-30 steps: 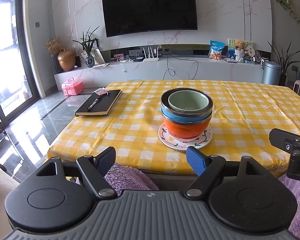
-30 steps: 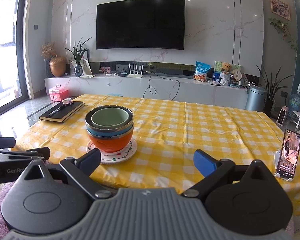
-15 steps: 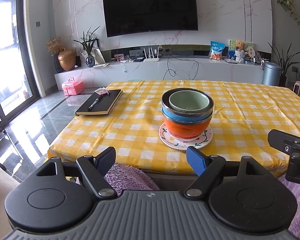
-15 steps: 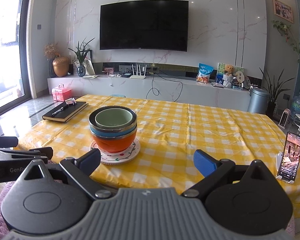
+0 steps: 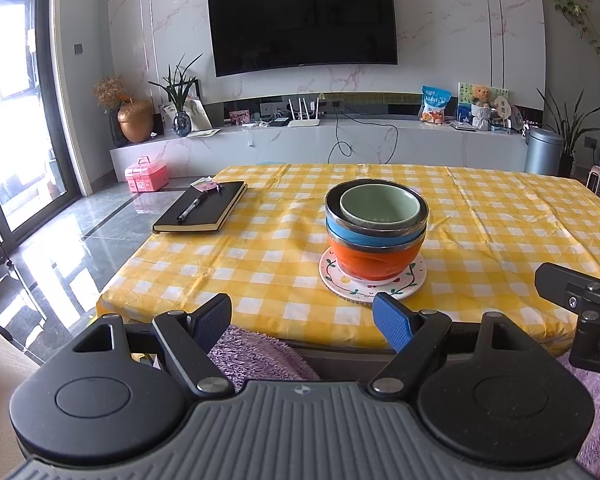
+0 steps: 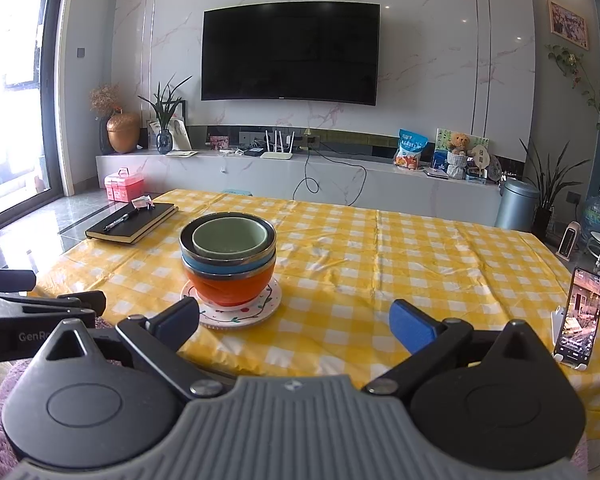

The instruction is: Organize plates and bowls

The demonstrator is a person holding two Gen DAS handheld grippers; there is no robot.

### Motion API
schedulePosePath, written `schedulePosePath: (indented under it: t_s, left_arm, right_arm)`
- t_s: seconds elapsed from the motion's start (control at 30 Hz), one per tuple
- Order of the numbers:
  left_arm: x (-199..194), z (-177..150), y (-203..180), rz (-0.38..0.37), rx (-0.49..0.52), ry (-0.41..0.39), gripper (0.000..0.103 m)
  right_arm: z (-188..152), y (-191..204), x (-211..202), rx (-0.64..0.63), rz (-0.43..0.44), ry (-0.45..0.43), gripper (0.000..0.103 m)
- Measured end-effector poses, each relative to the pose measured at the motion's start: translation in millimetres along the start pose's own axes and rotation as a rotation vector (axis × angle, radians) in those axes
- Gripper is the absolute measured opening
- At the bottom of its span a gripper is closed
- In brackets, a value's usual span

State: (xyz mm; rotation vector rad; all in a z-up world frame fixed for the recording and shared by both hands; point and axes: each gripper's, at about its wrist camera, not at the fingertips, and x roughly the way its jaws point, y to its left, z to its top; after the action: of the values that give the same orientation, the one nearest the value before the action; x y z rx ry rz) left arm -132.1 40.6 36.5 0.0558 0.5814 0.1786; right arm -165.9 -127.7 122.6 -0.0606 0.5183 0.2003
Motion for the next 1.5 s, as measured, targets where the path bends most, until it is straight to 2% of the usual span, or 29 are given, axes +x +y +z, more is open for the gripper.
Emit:
schedulePosePath:
  t_s: [1.5]
  left_arm:
    - [-5.5, 6.5, 2.5, 0.000, 0.005, -0.027, 0.094]
  right_arm:
    - [-1.6, 2.1, 0.2, -0.007, 0.001, 0.007, 0.100]
